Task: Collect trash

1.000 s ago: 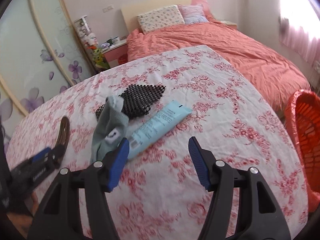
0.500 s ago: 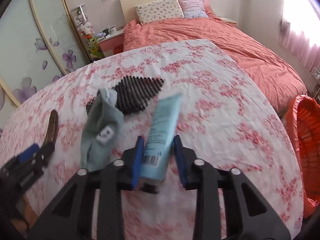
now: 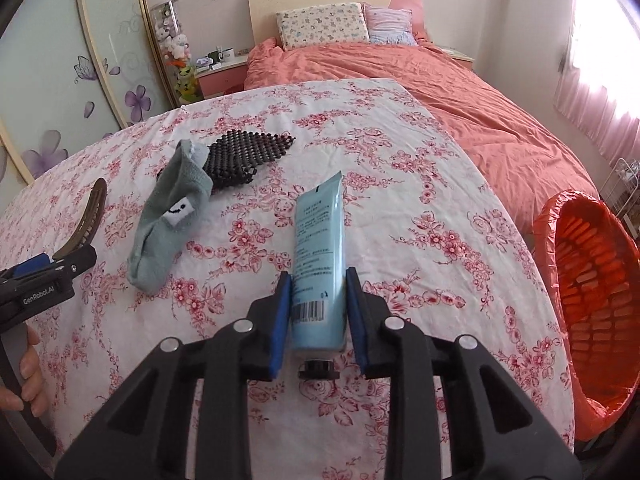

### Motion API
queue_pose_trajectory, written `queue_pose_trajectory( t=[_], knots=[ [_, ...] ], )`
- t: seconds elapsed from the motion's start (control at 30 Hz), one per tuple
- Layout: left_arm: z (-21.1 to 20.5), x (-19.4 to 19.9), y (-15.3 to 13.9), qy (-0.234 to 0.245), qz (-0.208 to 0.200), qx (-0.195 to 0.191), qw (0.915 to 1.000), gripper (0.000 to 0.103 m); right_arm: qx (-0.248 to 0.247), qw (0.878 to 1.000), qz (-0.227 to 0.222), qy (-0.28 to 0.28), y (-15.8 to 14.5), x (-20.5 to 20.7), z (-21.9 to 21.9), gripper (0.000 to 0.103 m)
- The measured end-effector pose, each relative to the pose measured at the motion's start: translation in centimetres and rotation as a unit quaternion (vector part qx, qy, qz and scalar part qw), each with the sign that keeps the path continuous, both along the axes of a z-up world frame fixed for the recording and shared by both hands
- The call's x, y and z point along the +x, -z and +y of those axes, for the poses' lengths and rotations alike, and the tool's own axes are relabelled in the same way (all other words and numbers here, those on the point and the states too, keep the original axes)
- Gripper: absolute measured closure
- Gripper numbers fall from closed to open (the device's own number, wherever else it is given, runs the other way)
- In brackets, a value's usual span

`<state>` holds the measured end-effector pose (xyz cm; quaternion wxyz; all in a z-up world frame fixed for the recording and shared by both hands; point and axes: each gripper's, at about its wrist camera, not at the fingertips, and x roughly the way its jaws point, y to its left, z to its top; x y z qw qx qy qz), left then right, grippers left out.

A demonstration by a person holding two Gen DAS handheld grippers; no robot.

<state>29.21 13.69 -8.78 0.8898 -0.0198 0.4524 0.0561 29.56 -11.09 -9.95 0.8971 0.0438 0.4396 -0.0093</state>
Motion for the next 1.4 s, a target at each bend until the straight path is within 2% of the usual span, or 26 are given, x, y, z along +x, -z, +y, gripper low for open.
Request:
queue_pose_trajectory(
  t=[0.27, 0.4, 0.7, 0.9, 1.13, 1.33, 1.4],
  knots=[
    [0.0, -0.1, 0.0, 0.001, 0.000, -0.002, 1.0000, 0.002, -0.001, 1.000, 0.001, -0.003, -0.1, 0.1, 0.5, 0.073],
    [0.1, -0.2, 0.0, 0.001, 0.000, -0.002, 1.0000, 0.002, -0.004, 1.000, 0.002, -0.015, -0.1, 0.1, 0.9, 0.063],
    [0.2, -0.4, 0.0, -0.006, 0.000, -0.001, 1.0000, 0.002, 0.001, 1.000, 0.002, -0.014, -0.1, 0.1, 0.8, 0.060],
    [0.2, -0.4, 0.0, -0.006, 0.000, -0.001, 1.0000, 0.002, 0.003, 1.000, 0.002, -0.022, -0.1, 0.1, 1.0, 0.053],
    [0.2, -0.4, 0.0, -0.006, 0.000, -0.001, 1.0000, 0.002, 0.021, 1.000, -0.001, -0.020, -0.3, -0.3, 0.4, 0.054],
    [0.3, 0.1, 0.0, 0.006, 0.003, 0.000, 1.0000, 0.002, 0.029, 1.000, -0.004, -0.002, -0.3, -0.7, -0.7, 0.073],
    [0.4, 0.4, -0.1, 0.008, 0.003, -0.001, 1.0000, 0.002, 0.039, 0.999, -0.005, 0.001, -0.3, -0.8, -1.1, 0.075]
  ],
)
